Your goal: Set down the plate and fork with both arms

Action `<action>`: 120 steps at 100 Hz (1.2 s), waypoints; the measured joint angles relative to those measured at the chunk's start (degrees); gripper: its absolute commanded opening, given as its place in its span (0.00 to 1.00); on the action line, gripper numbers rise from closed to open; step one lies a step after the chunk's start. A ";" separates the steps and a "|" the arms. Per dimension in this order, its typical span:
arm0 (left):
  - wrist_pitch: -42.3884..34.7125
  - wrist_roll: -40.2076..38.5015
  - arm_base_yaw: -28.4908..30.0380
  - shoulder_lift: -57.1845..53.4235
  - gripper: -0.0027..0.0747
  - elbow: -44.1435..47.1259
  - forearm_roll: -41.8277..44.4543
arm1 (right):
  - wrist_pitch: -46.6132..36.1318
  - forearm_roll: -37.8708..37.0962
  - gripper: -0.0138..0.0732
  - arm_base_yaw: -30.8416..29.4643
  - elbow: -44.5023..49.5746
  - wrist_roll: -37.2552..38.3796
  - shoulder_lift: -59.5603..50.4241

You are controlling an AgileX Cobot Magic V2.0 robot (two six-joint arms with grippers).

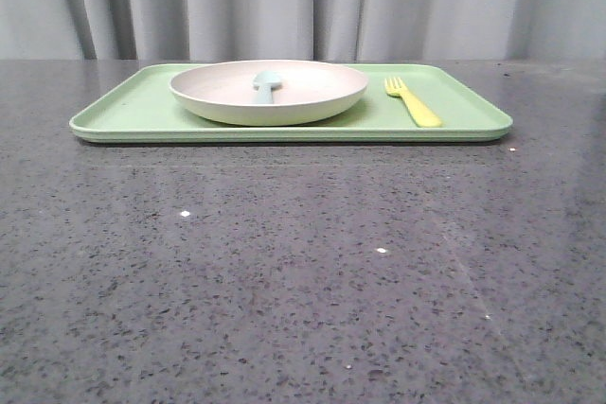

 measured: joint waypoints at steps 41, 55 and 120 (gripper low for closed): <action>0.00 0.00 0.00 0.00 0.56 0.00 0.00 | 2.50 -0.10 0.51 0.00 2.31 0.00 -5.52; 0.00 0.00 0.00 0.00 0.38 0.00 0.00 | 2.50 -0.10 0.29 0.00 2.31 -0.12 -5.52; 0.00 0.00 0.00 0.00 0.01 0.00 0.00 | 2.50 -0.10 0.02 0.00 2.31 -0.12 -5.52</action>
